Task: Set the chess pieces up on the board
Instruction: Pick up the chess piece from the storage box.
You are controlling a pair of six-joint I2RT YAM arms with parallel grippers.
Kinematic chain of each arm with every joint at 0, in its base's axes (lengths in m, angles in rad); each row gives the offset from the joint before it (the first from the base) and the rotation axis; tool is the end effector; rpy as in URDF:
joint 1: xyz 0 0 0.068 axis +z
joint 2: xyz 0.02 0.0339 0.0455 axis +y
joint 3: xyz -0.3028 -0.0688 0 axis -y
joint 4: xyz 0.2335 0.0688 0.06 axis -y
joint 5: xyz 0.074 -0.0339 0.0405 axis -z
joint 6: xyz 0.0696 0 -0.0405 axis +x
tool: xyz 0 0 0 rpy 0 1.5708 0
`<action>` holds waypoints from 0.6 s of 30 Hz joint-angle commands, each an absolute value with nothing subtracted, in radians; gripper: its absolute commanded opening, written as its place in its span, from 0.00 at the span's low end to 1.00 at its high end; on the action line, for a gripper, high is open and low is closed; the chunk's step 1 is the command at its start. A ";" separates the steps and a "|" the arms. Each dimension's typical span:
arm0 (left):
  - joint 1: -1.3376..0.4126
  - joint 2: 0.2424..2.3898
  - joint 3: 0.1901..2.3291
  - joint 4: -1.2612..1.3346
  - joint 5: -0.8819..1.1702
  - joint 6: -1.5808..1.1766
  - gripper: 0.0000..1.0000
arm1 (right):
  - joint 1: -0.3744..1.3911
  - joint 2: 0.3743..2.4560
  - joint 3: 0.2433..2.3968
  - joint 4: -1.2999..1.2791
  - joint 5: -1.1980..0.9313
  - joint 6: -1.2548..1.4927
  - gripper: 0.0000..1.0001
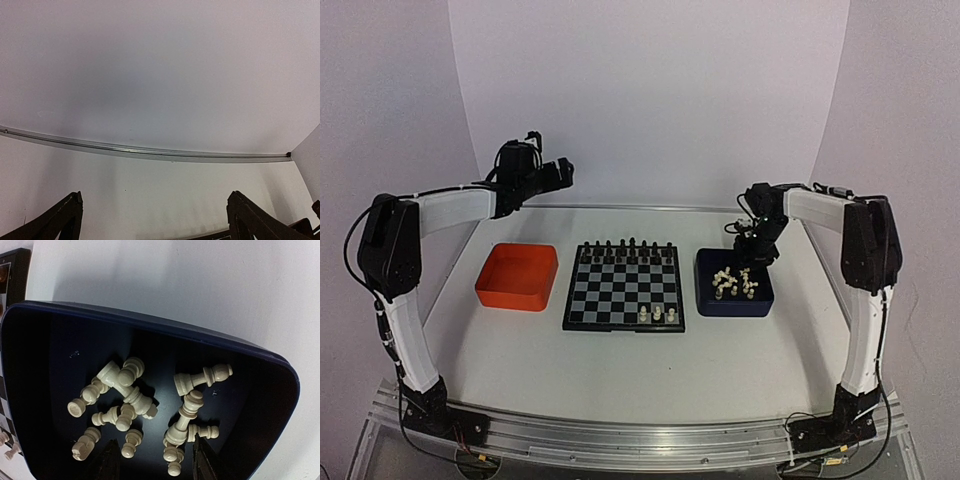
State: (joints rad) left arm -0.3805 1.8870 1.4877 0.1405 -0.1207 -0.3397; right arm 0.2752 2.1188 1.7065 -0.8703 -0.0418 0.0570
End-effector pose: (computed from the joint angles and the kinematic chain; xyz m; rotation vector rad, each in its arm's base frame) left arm 0.4589 -0.1745 0.3292 -0.0481 1.8452 -0.3958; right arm 0.4386 0.1269 0.1957 -0.3202 2.8435 0.1276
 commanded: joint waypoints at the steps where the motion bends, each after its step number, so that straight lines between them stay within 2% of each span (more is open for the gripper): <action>1: -0.380 1.819 1.466 0.184 -0.142 -0.342 1.00 | 0.272 2.149 1.735 -0.893 -0.016 0.070 0.45; 18: -0.380 1.792 1.442 0.188 -0.142 -0.347 1.00 | 0.271 2.191 1.742 -0.892 0.048 0.079 0.37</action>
